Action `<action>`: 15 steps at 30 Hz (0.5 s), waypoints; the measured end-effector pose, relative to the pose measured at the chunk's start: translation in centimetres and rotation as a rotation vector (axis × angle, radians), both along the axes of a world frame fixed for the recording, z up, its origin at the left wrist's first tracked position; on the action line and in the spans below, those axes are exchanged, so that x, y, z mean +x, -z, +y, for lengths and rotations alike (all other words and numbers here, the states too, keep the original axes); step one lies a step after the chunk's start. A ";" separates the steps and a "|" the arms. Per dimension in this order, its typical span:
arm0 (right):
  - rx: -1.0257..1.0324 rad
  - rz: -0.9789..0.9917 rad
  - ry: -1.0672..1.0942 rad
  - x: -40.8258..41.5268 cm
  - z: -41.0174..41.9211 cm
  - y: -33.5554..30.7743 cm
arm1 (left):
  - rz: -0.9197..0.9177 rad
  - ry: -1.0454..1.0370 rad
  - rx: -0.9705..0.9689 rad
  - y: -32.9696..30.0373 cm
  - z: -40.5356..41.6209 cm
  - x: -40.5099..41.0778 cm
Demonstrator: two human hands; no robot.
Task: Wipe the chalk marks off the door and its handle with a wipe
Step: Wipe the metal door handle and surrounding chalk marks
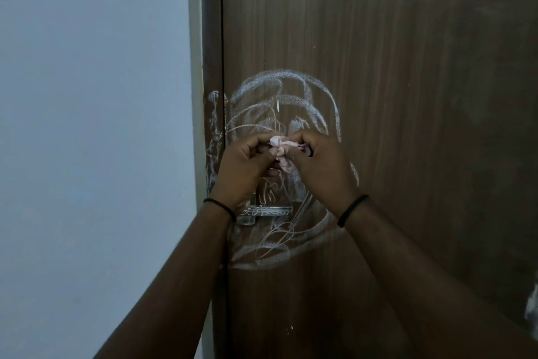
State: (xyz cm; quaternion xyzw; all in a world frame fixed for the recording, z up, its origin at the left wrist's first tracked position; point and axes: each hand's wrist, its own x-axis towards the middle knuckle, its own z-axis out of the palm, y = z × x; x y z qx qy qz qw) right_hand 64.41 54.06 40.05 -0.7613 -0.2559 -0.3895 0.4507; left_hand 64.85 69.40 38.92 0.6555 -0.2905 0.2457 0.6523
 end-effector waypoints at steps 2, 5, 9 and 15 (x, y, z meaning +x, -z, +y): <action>0.016 0.023 -0.004 0.4 0.9 0.6 | -0.010 -0.044 0.009 0.2 0.9 0.2; 0.076 0.122 -0.138 1.0 2.4 1.3 | 0.002 -0.153 -0.041 0.5 2.0 0.6; 0.030 0.165 -0.298 1.4 4.1 2.0 | 0.081 -0.208 -0.155 1.1 3.6 1.2; -0.035 0.060 -0.049 3.2 5.5 2.4 | 0.164 -0.191 -0.062 2.2 5.6 2.0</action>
